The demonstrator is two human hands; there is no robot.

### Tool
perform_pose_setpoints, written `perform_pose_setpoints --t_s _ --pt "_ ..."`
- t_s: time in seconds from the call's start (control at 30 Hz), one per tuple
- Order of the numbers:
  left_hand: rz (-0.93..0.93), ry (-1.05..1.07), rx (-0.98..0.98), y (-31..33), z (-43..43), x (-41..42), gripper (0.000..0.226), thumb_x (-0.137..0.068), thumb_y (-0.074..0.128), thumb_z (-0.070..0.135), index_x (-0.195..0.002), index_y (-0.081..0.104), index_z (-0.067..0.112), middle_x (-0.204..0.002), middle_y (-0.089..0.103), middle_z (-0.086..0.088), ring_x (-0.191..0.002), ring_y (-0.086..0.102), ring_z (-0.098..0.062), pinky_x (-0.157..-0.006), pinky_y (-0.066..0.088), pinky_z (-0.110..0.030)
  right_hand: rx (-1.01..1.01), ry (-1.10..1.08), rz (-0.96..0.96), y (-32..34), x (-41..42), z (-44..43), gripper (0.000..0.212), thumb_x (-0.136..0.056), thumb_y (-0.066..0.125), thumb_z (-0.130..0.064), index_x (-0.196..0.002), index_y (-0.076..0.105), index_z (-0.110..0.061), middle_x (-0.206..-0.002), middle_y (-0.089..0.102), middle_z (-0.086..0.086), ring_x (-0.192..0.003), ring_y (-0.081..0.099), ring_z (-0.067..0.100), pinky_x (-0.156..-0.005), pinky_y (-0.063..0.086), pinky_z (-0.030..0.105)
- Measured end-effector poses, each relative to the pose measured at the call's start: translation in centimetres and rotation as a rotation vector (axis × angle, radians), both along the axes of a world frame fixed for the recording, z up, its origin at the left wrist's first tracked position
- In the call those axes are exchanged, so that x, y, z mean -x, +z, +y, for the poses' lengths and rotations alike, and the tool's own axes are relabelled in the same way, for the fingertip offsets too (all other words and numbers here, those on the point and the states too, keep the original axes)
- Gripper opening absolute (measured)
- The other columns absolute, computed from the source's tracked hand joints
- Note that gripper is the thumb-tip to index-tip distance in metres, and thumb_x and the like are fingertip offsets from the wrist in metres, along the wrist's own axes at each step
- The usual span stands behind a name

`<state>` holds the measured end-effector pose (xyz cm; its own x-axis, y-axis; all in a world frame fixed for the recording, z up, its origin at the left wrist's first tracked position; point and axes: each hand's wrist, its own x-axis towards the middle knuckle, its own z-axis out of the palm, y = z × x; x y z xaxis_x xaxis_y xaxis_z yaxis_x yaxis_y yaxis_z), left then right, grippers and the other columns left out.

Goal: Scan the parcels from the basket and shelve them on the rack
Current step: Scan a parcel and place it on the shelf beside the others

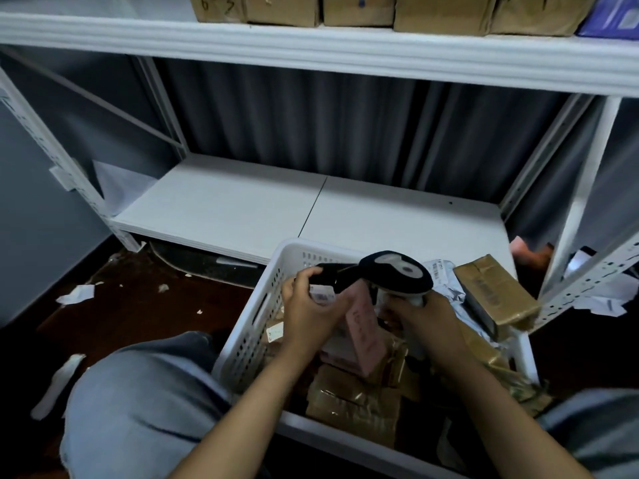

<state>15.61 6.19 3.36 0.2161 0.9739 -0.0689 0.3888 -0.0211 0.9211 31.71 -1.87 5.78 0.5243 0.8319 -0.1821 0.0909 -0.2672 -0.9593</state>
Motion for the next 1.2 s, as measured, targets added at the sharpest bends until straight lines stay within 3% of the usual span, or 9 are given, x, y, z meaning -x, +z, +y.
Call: perform_pose_setpoints --t_s 0.1,0.2,0.27,0.33,0.47,0.6,0.77,0.9,1.2 --pt "-0.047 -0.016 0.014 1.8 -0.9 -1.3 0.099 -0.062 0.076 0.063 -0.144 0.031 0.031 -0.142 0.031 0.004 -0.122 0.037 -0.011 -0.088 0.039 -0.028 -0.059 -0.052 0.057 0.5 -0.6 -0.5 0.013 -0.085 0.072 -0.015 -0.098 0.070 -0.014 -0.084 0.075 0.003 -0.078 0.071 0.019 -0.063 0.058 0.029" --pt "-0.247 -0.048 0.142 2.8 -1.0 -1.8 0.120 -0.056 0.077 0.055 -0.153 0.011 0.026 -0.142 0.040 0.003 -0.125 0.045 -0.015 -0.094 0.046 -0.035 -0.111 -0.151 0.140 0.8 -1.9 -0.8 0.019 -0.081 0.075 -0.021 -0.097 0.073 -0.011 -0.086 0.076 0.008 -0.083 0.072 0.027 -0.074 0.060 0.041" --pt "-0.301 -0.135 0.200 2.9 -0.8 -2.0 0.109 -0.060 0.081 0.041 -0.151 0.022 0.026 -0.139 0.053 0.001 -0.117 0.058 -0.016 -0.091 0.055 -0.042 -0.128 -0.230 0.201 1.0 -2.9 -0.9 0.016 -0.082 0.073 -0.022 -0.092 0.072 -0.010 -0.086 0.076 0.009 -0.084 0.072 0.030 -0.076 0.059 0.046" --pt "-0.194 -0.266 0.160 2.7 -0.8 -2.3 0.094 -0.071 0.081 0.025 -0.148 0.028 0.036 -0.122 0.064 0.012 -0.106 0.063 -0.006 -0.082 0.059 -0.037 -0.175 -0.285 0.307 1.4 -3.6 -1.0 0.009 -0.088 0.067 -0.013 -0.093 0.069 -0.005 -0.081 0.076 0.009 -0.076 0.073 0.027 -0.066 0.060 0.037" --pt "-0.138 -0.424 0.175 2.2 -1.0 -3.1 0.112 -0.076 0.078 0.008 -0.141 0.002 0.060 -0.118 0.054 0.026 -0.101 0.058 0.005 -0.079 0.059 -0.031 -0.171 -0.345 0.377 1.2 -4.2 -1.0 0.015 -0.087 0.069 -0.016 -0.099 0.069 -0.007 -0.091 0.074 0.016 -0.081 0.071 0.034 -0.069 0.058 0.046" --pt "-0.087 -0.343 0.153 1.8 -0.9 -3.1 0.107 -0.077 0.076 0.008 -0.126 0.009 0.074 -0.129 0.055 0.014 -0.101 0.062 -0.006 -0.073 0.061 -0.035 -0.102 -0.288 0.396 1.3 -4.7 -1.4 0.018 -0.085 0.070 -0.019 -0.098 0.067 -0.006 -0.088 0.073 0.020 -0.078 0.071 0.036 -0.073 0.058 0.052" --pt "-0.111 -0.163 0.123 0.9 -0.8 -2.3 0.099 -0.080 0.073 0.003 -0.141 0.015 0.055 -0.136 0.052 0.006 -0.114 0.056 -0.017 -0.087 0.056 -0.044 -0.037 -0.209 0.366 2.1 -5.6 -1.9 0.012 -0.090 0.062 -0.010 -0.082 0.063 -0.001 -0.066 0.063 0.018 -0.047 0.058 0.022 -0.044 0.048 0.028" --pt "-0.065 -0.082 0.093 0.0 -0.2 -1.6 0.098 -0.081 0.072 0.002 -0.151 0.014 0.039 -0.132 0.054 0.008 -0.110 0.054 -0.012 -0.091 0.050 -0.036 0.076 -0.056 0.278 3.4 -5.2 -2.5 0.023 -0.088 0.064 -0.012 -0.067 0.061 -0.003 -0.056 0.057 0.013 -0.042 0.050 0.019 -0.047 0.042 0.026" --pt "-0.063 -0.048 0.097 -0.7 0.8 -1.1 0.097 -0.081 0.071 0.000 -0.152 0.016 0.037 -0.125 0.055 0.010 -0.111 0.056 -0.014 -0.097 0.049 -0.040 0.106 0.061 0.072 5.2 -4.1 -2.9 0.031 -0.091 0.062 -0.015 -0.062 0.058 -0.003 -0.041 0.055 0.000 -0.036 0.048 0.013 -0.040 0.040 0.021"
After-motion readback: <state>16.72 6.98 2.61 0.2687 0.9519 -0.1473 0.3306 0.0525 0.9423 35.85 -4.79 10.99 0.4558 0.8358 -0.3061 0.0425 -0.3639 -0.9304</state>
